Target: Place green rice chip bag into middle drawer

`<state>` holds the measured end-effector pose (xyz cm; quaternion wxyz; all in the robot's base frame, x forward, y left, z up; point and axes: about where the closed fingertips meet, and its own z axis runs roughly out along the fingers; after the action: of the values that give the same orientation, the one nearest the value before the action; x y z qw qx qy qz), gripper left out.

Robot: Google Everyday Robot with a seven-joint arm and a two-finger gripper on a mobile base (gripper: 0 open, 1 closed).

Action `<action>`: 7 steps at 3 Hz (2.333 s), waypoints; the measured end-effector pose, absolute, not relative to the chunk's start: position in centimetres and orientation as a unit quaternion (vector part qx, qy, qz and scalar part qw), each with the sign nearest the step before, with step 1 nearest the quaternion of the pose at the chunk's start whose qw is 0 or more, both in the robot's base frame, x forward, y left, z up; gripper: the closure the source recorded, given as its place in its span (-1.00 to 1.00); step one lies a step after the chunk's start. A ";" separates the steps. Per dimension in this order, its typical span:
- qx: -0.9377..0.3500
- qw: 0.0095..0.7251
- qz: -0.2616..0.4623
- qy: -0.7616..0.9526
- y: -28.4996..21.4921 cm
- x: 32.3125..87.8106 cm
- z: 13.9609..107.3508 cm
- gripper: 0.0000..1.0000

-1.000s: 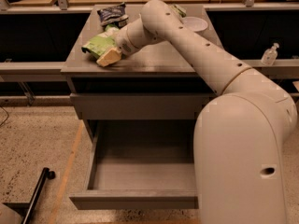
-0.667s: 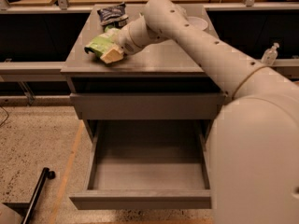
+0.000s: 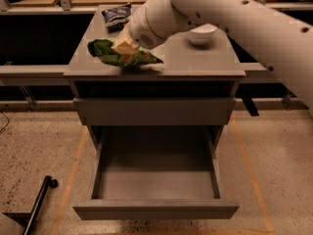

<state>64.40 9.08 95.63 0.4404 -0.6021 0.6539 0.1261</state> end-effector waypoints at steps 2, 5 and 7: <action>-0.593 0.425 0.155 0.666 6.3 57.2 97.0 1.00; -0.532 0.378 0.264 0.710 3.5 53.1 88.3 1.00; -0.489 0.370 0.295 0.733 2.1 53.6 80.8 1.00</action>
Offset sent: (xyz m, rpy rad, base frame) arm -0.1167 -0.0553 0.0120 0.0879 0.1500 0.0030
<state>53.56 2.12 80.75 0.3695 -0.4887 0.7333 0.2948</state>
